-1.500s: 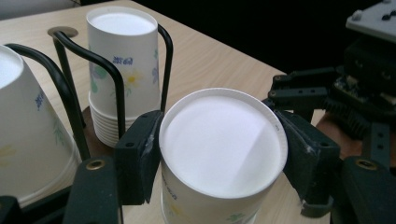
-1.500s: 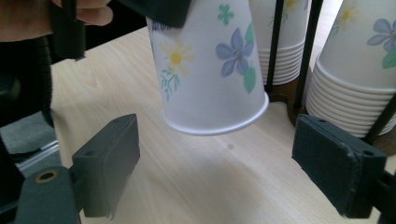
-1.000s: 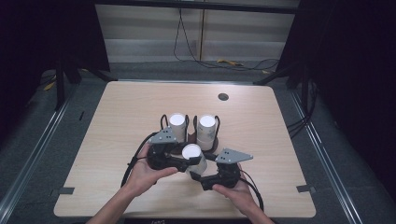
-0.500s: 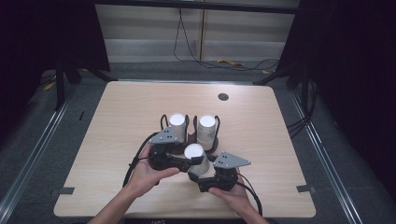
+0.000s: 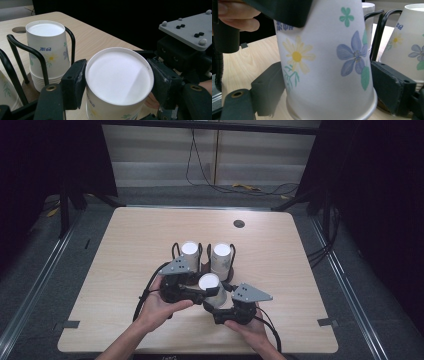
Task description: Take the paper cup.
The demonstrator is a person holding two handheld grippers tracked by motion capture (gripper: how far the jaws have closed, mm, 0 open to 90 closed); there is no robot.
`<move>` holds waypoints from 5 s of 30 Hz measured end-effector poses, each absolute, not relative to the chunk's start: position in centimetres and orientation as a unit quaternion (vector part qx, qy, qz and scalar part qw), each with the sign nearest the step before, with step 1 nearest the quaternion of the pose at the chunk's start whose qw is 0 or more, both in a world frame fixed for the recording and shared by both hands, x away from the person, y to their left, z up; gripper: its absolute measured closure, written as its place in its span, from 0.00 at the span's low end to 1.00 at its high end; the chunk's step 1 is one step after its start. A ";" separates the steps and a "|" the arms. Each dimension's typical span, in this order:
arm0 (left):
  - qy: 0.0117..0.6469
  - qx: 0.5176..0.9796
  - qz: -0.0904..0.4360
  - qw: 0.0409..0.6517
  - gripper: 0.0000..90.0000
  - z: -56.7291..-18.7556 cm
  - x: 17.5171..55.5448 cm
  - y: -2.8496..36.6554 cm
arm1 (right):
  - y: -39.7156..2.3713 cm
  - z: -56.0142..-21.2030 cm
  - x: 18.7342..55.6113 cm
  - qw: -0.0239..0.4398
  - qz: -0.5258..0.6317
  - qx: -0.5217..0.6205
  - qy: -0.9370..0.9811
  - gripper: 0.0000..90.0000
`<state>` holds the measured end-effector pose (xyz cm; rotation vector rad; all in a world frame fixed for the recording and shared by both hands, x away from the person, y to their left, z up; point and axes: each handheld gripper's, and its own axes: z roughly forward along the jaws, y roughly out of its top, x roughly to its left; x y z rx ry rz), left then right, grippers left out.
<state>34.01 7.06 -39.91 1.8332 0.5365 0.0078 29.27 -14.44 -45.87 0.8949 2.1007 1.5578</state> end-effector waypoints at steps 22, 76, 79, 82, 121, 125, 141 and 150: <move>0.234 0.769 -0.001 0.594 0.38 -39.8 34.3 7.6 | -14.4 -46.0 29.3 0.212 0.571 0.311 0.730 0.25; 0.174 0.791 -0.008 0.587 0.20 -40.7 34.6 9.8 | -14.9 -43.8 30.1 0.127 0.484 0.233 0.834 0.31; 0.157 0.798 -0.009 0.581 0.20 -40.8 34.5 9.7 | -14.9 -43.7 30.3 0.123 0.476 0.227 0.841 0.31; 0.150 0.803 -0.008 0.577 0.20 -40.9 34.5 9.6 | -14.9 -43.6 30.4 0.120 0.467 0.224 0.847 0.31; 0.096 0.832 -0.010 0.547 0.25 -41.5 34.0 9.2 | -14.1 -40.7 31.5 0.094 0.345 0.134 0.924 0.32; 0.096 0.835 -0.009 0.542 0.26 -41.6 34.0 9.1 | -13.8 -40.4 31.7 0.090 0.329 0.124 0.932 0.33; 0.083 0.845 -0.006 0.529 0.31 -41.8 33.7 8.7 | -12.5 -39.6 32.1 0.086 0.274 0.096 0.953 0.33; 0.073 0.857 -0.010 0.510 0.35 -41.9 33.8 8.5 | -12.1 -39.8 32.1 0.087 0.264 0.093 0.956 0.33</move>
